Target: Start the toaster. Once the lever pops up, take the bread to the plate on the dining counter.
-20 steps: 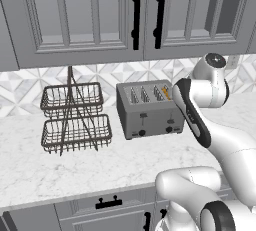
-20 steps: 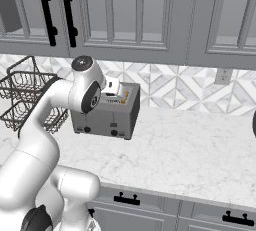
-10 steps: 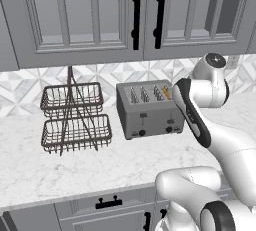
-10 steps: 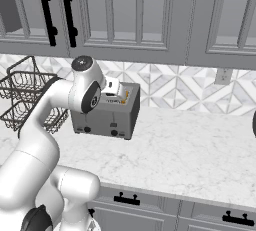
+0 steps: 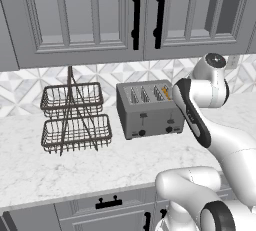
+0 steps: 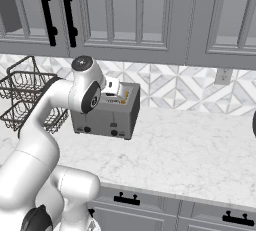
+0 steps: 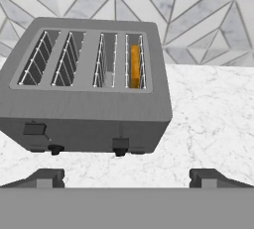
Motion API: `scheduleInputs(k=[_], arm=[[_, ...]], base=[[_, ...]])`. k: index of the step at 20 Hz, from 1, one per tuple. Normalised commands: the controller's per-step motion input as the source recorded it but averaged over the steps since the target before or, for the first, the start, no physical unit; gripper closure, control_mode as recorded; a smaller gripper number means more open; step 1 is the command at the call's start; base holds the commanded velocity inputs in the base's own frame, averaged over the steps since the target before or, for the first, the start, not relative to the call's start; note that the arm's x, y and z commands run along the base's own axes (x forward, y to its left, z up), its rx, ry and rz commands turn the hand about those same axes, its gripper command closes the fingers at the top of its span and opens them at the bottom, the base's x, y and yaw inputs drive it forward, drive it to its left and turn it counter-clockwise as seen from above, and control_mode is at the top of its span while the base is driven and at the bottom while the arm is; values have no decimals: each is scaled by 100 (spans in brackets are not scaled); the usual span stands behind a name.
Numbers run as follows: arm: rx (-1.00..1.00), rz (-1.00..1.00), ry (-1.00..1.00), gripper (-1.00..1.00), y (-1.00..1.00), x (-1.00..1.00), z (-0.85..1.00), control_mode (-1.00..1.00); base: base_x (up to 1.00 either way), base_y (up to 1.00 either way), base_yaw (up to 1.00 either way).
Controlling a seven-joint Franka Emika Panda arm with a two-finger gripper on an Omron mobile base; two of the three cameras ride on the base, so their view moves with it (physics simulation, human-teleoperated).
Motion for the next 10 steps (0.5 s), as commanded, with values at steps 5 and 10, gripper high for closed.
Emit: scheduleInputs(k=[5,10], arm=[[0,0,0,-100,0,0,0,-100],[0,0,0,-100,0,0,0,-100]], base=[[0,0,0],[0,0,0]])
